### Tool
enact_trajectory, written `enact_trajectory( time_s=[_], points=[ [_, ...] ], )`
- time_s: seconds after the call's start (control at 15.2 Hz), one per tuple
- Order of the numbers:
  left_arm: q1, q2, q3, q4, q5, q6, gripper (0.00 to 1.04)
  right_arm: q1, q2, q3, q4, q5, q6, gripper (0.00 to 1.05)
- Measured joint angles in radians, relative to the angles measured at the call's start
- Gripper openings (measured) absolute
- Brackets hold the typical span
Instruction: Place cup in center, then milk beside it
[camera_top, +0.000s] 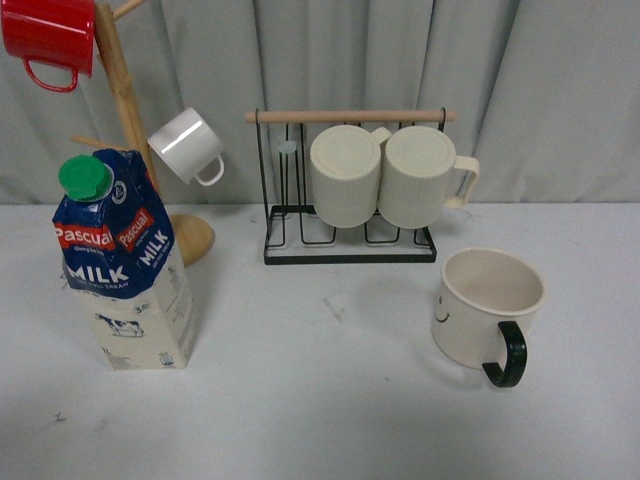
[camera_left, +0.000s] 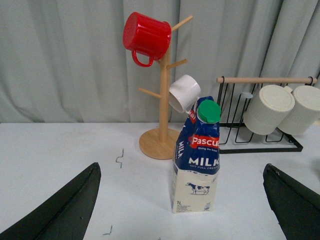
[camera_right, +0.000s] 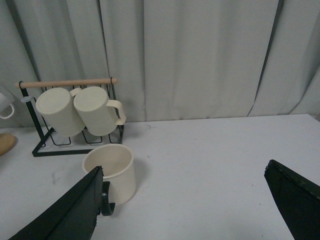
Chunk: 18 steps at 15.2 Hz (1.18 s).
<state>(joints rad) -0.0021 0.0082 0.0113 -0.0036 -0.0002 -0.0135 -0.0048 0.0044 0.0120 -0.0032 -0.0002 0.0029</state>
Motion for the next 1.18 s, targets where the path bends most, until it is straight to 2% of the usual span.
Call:
enact_trajectory(
  time_s=[1.18],
  points=[
    [0.0, 0.0, 0.0, 0.0, 0.0, 0.0, 0.98, 0.0, 0.0, 0.0, 0.0, 0.0, 0.0, 0.98]
  ],
)
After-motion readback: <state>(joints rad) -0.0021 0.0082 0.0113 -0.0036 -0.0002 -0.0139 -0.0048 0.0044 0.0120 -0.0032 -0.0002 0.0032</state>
